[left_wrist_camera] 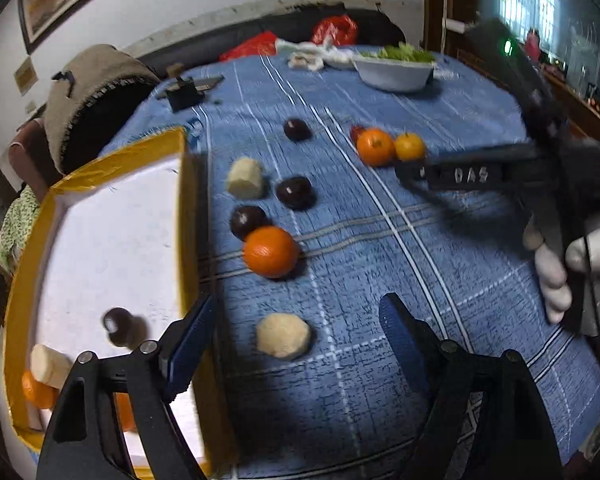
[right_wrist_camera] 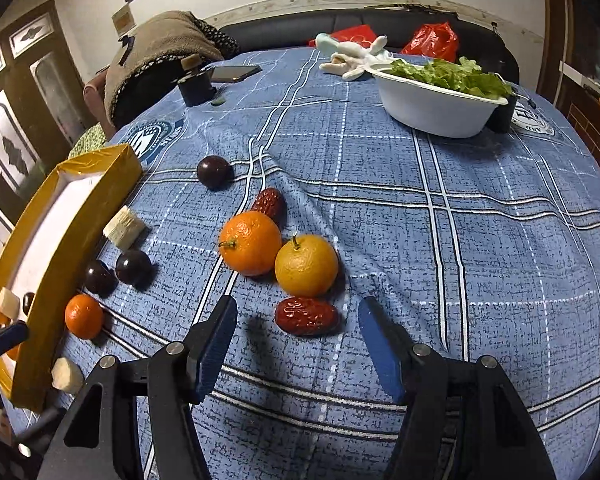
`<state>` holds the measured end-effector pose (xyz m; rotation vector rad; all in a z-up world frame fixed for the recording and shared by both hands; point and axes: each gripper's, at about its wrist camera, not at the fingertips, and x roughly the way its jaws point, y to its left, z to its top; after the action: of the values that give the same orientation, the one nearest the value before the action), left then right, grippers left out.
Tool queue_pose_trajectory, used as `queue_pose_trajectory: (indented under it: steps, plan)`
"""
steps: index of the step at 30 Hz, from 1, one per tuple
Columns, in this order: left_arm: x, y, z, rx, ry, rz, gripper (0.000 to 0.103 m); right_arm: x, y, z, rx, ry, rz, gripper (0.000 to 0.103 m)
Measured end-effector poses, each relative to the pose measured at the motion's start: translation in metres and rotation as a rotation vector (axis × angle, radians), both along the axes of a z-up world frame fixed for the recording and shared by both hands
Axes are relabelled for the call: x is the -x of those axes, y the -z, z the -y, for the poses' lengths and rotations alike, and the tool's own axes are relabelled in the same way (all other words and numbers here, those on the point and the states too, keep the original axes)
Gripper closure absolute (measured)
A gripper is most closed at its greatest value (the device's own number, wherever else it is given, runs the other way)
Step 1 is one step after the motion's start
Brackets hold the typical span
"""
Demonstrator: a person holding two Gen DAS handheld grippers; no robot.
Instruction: Organize fruits
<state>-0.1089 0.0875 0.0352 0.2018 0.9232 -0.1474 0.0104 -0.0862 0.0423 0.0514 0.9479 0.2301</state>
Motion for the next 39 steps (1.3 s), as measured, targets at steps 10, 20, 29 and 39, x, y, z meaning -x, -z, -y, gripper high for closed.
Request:
queue_pose_trajectory:
  steps: [10, 20, 29, 39]
  plan:
    - [0.002, 0.008, -0.003, -0.053, 0.034, -0.025, 0.05, 0.001, 0.0, 0.001, 0.027, 0.001, 0.017, 0.068]
    - [0.012, 0.007, -0.006, 0.047, 0.068, -0.05, 0.073, 0.006, -0.006, 0.006, -0.025, -0.004, 0.024, 0.068]
    - [0.015, -0.031, -0.037, 0.176, -0.065, 0.067, 0.073, 0.022, -0.025, 0.008, -0.126, -0.048, 0.099, 0.067]
    - [0.038, -0.055, -0.114, 0.202, -0.24, 0.157, 0.073, 0.042, -0.05, -0.008, -0.515, -0.182, 0.035, 0.067]
